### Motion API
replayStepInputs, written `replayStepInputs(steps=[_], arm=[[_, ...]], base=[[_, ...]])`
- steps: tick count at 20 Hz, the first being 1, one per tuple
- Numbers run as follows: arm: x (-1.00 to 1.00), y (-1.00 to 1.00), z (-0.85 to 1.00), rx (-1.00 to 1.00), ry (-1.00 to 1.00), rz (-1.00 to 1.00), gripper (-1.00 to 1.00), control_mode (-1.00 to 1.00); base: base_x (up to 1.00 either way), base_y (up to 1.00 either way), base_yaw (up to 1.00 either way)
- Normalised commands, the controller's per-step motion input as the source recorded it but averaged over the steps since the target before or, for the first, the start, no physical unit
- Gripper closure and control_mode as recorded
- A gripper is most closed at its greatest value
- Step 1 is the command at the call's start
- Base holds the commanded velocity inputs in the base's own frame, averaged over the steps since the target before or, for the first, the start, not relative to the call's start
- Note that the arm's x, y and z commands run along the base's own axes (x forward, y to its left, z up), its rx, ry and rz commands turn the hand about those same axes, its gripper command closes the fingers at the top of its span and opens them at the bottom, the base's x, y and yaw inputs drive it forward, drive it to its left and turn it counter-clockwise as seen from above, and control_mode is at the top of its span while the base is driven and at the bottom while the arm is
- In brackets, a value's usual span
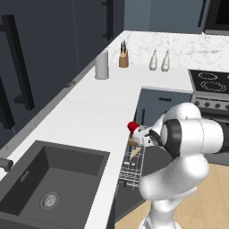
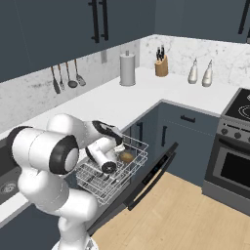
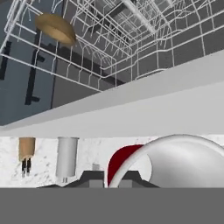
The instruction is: Pick up the cup and bowl from the counter, place them in the dishwasher, and close the dishwasher door.
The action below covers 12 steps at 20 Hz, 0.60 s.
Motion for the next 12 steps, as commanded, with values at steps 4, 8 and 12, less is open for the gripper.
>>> replayStepInputs(steps=[4, 8, 12], arm=[[-0.68, -1.00, 0.49, 0.12, 0.20, 0.00, 1.00, -1.00], [-0.31, -0.90, 0.09, 0.04, 0.38, 0.00, 1.00, -1.00], [-0.05, -0.39, -0.11, 0.00, 0.44, 0.02, 1.00, -1.00]], base=[[0.00, 0.00, 0.00], [0.00, 0.00, 0.00], [0.00, 0.00, 0.00]])
